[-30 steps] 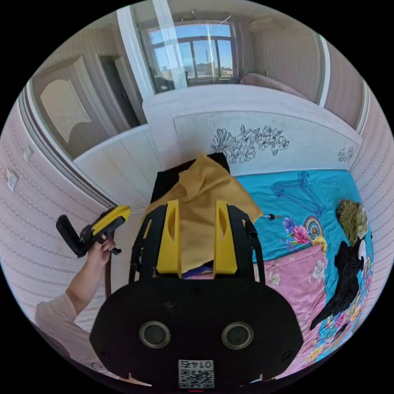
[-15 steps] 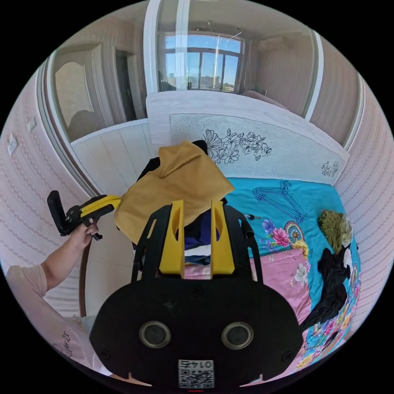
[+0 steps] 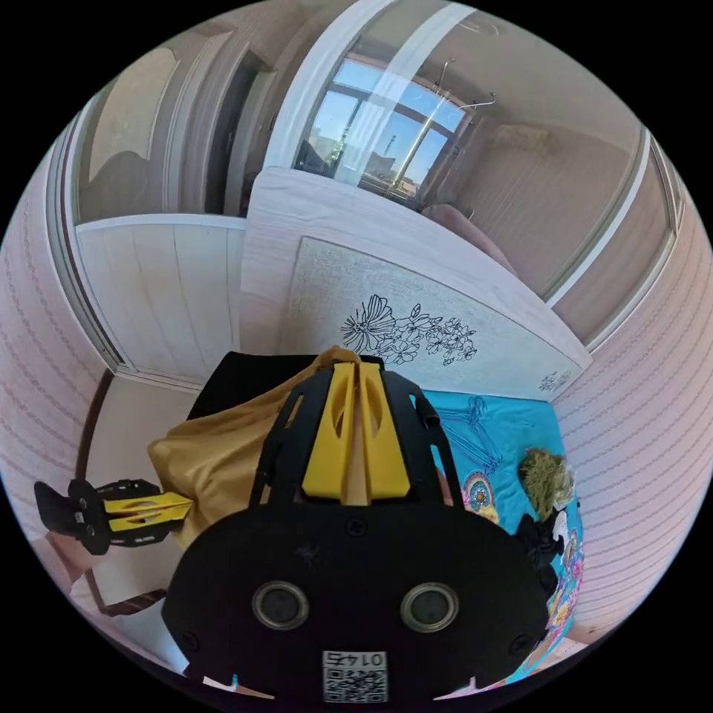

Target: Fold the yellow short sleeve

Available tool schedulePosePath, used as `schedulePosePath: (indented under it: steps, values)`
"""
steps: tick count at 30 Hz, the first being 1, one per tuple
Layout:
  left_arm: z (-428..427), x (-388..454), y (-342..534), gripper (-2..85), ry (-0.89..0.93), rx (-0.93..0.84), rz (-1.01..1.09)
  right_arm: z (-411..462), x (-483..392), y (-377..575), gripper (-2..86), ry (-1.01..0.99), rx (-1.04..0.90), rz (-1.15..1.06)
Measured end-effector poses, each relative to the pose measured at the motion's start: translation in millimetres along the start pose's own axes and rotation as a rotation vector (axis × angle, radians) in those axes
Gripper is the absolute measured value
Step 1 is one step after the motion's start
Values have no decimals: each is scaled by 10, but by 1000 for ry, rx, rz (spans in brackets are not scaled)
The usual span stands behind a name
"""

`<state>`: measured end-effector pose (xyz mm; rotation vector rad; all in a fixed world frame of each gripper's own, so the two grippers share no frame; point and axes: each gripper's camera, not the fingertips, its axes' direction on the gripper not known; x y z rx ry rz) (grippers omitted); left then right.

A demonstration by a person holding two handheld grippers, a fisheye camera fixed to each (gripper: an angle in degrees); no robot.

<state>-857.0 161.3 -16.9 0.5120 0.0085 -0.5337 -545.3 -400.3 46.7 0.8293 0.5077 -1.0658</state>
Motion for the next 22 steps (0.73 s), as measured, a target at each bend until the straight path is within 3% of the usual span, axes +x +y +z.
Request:
schedulePosePath:
  steps: [1,3,6,8,11,13,16,18,22]
  values:
    - [9,6,42,-10,4,5,-4,43,51,-24,16,-35,-3,30]
    - [5,26,220,-10,18,37,-37,222,268,-43,140,-257,-70,129]
    - [-134,100,419,-10,12,81,-62,209,496,139,256,-584,-132,120]
    - [-302,178,562,-10,-14,116,-73,49,648,386,257,-672,-116,119]
    - [-638,362,897,-10,-27,151,-85,-514,842,1196,181,-755,94,79]
    - [-784,560,1154,-10,2,133,-59,-886,837,1911,147,-643,176,50]
    - [-858,1106,1630,-10,98,19,45,-1373,641,3429,115,-297,136,89]
    - [-875,1700,2029,-10,225,-75,161,-1676,436,4887,80,-124,82,310]
    - [-940,2663,2545,-10,398,-138,297,-2265,-190,6858,21,91,-137,660]
